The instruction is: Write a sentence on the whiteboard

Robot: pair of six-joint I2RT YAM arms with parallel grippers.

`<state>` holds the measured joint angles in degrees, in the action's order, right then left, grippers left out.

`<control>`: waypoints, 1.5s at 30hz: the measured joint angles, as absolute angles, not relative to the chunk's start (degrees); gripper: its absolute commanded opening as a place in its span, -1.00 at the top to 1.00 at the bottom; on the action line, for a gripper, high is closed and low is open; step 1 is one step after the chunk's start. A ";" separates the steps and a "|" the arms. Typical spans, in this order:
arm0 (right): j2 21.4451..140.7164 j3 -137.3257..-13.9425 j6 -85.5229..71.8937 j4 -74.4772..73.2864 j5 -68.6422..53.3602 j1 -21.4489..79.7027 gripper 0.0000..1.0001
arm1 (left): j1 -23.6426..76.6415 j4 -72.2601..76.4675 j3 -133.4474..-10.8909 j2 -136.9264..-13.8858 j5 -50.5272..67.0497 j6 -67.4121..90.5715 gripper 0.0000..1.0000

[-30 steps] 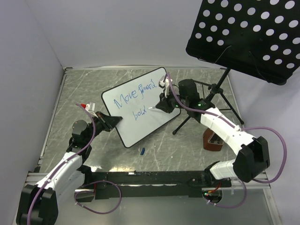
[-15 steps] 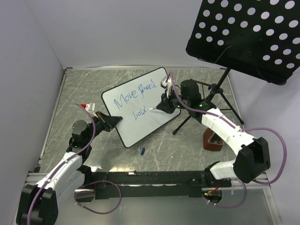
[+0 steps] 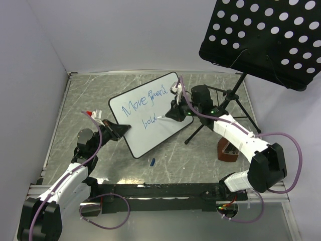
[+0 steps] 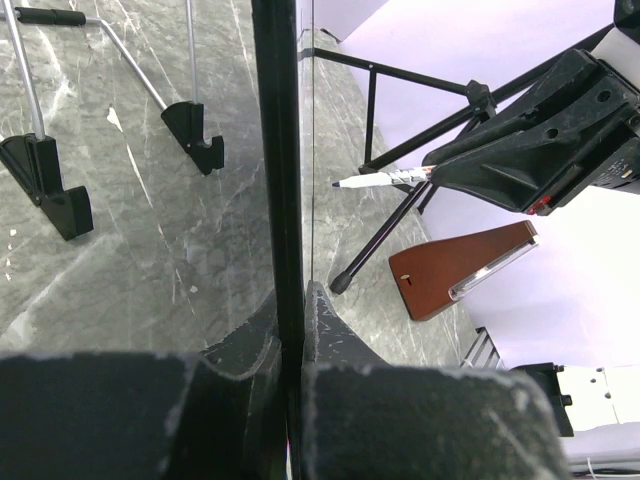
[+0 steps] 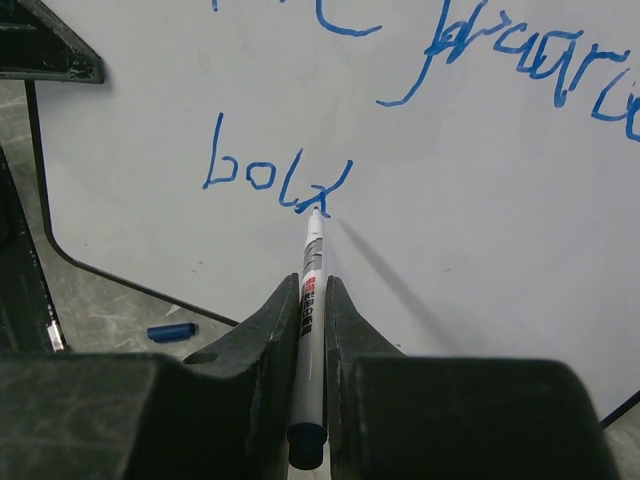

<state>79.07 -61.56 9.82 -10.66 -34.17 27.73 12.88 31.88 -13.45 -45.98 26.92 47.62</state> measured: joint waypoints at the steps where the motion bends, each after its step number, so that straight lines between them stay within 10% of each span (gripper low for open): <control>1: 79.07 -61.54 9.78 -10.41 -34.17 27.73 1.00 | 12.91 31.88 -13.45 -45.98 26.92 47.62 0.98; 45: 79.02 -60.40 8.32 -6.42 -30.59 27.14 1.00 | 12.91 31.90 -13.45 -45.98 26.94 47.62 0.98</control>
<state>79.02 -60.40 8.32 -6.42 -30.59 27.14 12.91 31.90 -13.45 -45.98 26.94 47.62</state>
